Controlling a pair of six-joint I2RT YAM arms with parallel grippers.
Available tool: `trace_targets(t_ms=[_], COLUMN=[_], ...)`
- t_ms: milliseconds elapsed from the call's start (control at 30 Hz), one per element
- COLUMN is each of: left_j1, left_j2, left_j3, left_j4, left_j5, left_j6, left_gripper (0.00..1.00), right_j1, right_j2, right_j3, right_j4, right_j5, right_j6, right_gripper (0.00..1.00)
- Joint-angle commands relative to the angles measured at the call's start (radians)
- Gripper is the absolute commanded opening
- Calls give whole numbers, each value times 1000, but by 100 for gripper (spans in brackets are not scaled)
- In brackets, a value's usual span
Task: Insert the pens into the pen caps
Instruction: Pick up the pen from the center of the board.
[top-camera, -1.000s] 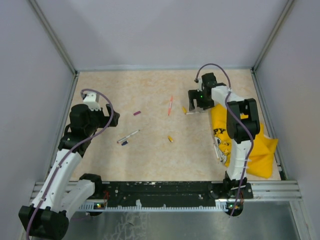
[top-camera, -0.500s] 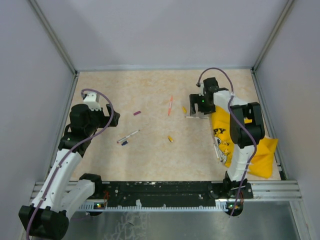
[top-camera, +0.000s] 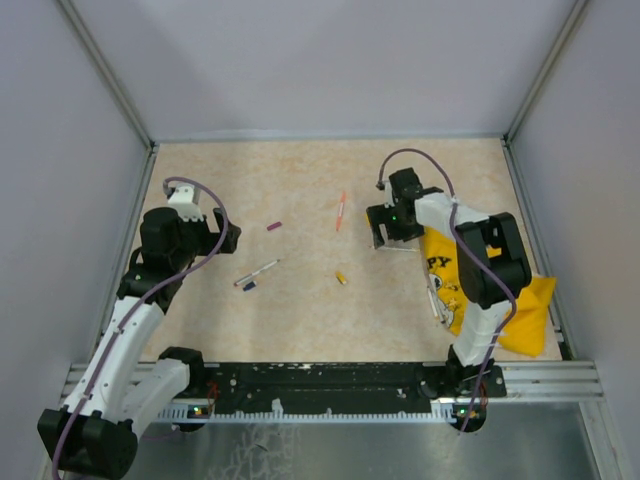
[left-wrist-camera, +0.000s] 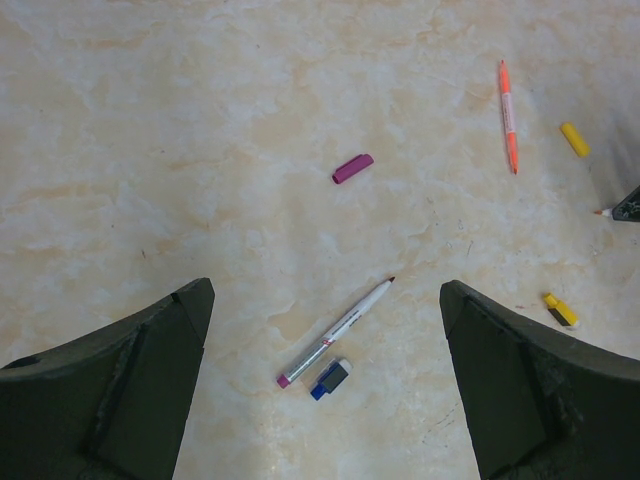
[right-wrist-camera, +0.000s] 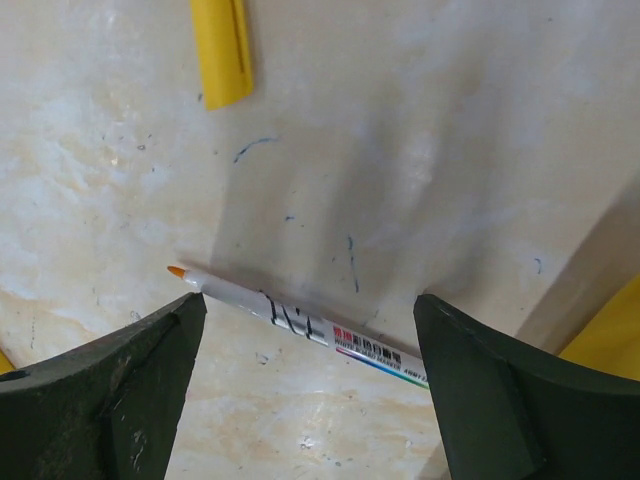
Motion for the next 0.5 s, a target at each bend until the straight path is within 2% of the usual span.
trace_targets(t_ms=[0, 167, 467], left_j1=[6, 7, 6], left_j2=[0, 1, 4], left_j3=[22, 23, 23], left_j4=[33, 33, 33], left_j5=[16, 20, 22], left_j6=[17, 16, 15], left_gripper=[100, 100, 100], right_j1=[56, 90, 133], right_j2=[-29, -43, -59], right_j3=[-39, -73, -125], right_j4=[-51, -59, -63], right_j5=[37, 60, 118], right_j6=[-36, -45, -16], right_gripper=[85, 80, 57])
